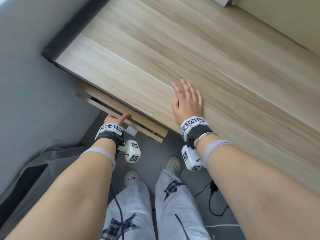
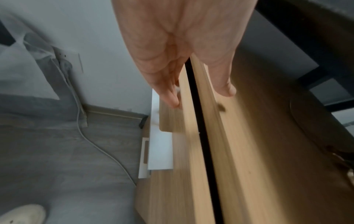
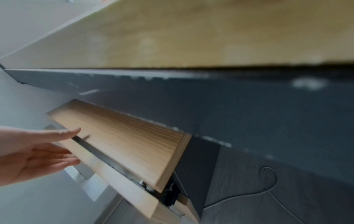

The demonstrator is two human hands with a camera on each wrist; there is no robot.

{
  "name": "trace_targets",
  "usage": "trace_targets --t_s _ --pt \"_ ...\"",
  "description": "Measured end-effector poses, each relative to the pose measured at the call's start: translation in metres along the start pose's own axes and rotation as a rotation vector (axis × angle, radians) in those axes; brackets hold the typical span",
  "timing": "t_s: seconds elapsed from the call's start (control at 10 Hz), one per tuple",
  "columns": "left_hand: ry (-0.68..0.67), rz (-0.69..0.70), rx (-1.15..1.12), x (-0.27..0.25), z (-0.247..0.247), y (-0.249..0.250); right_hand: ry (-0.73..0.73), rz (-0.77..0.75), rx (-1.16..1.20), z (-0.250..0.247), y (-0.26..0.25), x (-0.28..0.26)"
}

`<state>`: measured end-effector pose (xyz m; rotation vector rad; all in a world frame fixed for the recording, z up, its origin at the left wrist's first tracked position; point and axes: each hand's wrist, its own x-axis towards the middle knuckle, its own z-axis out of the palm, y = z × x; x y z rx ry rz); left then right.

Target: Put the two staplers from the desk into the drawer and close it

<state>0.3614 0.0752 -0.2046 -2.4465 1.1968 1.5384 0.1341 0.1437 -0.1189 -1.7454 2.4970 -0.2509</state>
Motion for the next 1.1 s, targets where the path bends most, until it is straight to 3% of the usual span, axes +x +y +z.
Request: trace_targets --t_s 0.2,0.4,0.7,0.8,0.9,1.0,1.1 --pt "-0.015 -0.003 -0.081 -0.005 0.009 0.021 0.022 0.01 0.0 0.001 -0.001 0.0" --pt "-0.024 -0.074 -0.006 -0.004 0.013 0.034 -0.001 0.013 0.007 -0.002 -0.001 0.0" --pt "-0.047 -0.054 0.116 -0.002 0.007 0.038 0.046 0.019 0.019 -0.001 -0.002 0.001" --pt "-0.033 -0.071 0.118 -0.003 0.003 0.035 0.018 0.017 0.035 -0.002 -0.003 0.0" --pt "-0.069 -0.003 0.152 -0.003 -0.002 0.033 -0.027 0.017 0.035 -0.005 -0.002 0.0" --pt "-0.168 0.034 0.225 -0.017 -0.012 0.035 -0.072 0.003 0.038 -0.009 -0.004 -0.003" --pt "-0.173 0.078 0.068 -0.019 -0.019 0.031 -0.15 0.001 0.057 -0.015 -0.001 0.003"
